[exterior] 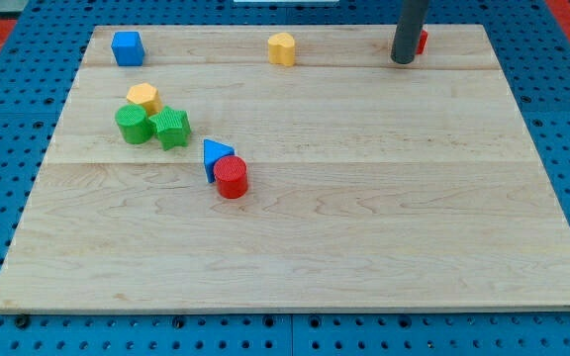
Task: Move the red star towards the top right
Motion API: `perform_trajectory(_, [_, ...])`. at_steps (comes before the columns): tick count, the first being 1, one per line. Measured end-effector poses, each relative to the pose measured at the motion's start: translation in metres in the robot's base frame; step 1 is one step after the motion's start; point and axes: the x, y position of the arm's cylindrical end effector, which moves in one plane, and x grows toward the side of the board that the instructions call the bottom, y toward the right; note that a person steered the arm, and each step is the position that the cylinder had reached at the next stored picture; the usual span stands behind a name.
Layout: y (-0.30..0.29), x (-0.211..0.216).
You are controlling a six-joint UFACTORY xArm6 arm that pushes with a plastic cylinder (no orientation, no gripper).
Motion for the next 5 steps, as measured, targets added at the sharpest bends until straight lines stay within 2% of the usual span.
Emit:
perform_trajectory(1, [0.0, 0.006])
perform_trajectory(3, [-0.042, 0.099])
perform_trajectory(4, [-0.121, 0.08])
perform_trajectory(5, [-0.132, 0.026])
